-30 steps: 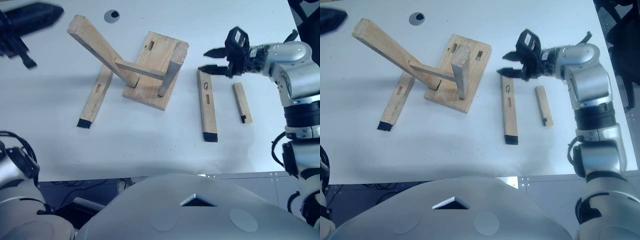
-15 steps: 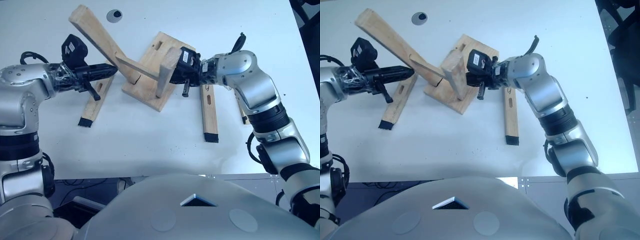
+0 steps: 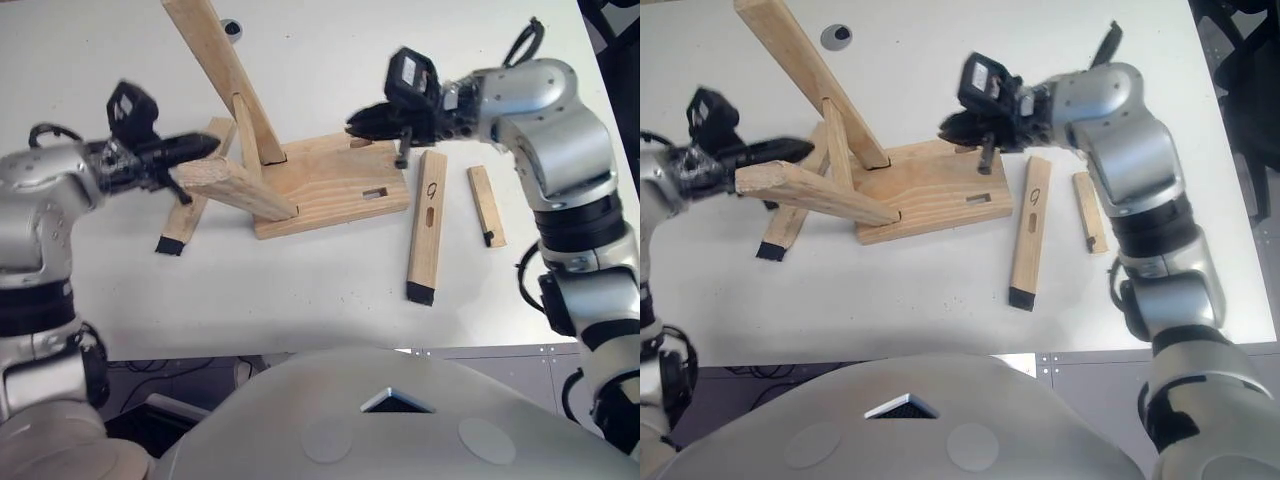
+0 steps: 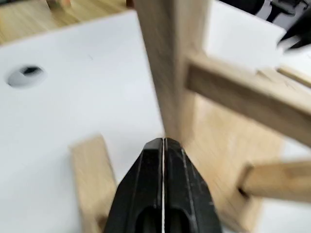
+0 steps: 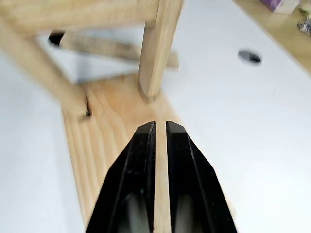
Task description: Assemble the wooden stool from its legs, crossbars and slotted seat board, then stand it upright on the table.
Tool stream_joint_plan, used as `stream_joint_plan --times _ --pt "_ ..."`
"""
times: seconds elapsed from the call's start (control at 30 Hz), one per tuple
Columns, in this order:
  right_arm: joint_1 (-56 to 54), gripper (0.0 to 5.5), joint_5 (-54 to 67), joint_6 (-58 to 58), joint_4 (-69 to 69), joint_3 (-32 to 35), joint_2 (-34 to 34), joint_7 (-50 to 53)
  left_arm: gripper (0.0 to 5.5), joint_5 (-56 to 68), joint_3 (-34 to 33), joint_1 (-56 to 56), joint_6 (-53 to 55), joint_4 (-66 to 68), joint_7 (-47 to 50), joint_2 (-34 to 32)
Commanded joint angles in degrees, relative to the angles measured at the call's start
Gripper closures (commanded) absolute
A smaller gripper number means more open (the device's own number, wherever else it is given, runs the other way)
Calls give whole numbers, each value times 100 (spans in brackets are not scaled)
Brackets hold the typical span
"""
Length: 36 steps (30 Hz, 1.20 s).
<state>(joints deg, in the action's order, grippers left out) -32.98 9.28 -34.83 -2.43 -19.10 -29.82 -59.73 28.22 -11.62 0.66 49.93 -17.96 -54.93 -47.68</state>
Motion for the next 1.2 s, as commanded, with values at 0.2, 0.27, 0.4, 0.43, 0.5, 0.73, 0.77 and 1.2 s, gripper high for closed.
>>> stream_joint_plan --times 0.2,0.27,0.4,0.43,0.5,0.73,0.77,1.2 --pt "-1288 512 -950 2815 4253 99 1407 1479 550 599 924 -958 787 -1540 -262 -403" --pt "-1668 512 -1176 3138 5317 -58 1697 1301 550 100 1806 -644 715 -1261 291 23" --pt "-1992 512 -1753 3365 6545 -428 1812 856 550 -487 2444 -188 643 -576 1208 802" --pt "-2019 512 -1936 3416 6766 -546 1778 760 550 -553 2468 -140 639 -453 1375 959" --pt "-1994 512 -2182 3595 6977 -728 1708 451 550 -672 2523 -82 580 -256 1589 1109" --pt "-1817 548 -2065 3556 6589 -607 1851 -502 550 -1020 2116 599 425 1032 2450 1641" --pt "-1785 548 -2034 3527 6513 -570 1896 -509 550 -1057 2068 725 374 1248 2548 1741" --pt "-774 548 -1541 2563 4496 322 1818 264 550 -1171 1669 1393 23 2389 2773 2507"
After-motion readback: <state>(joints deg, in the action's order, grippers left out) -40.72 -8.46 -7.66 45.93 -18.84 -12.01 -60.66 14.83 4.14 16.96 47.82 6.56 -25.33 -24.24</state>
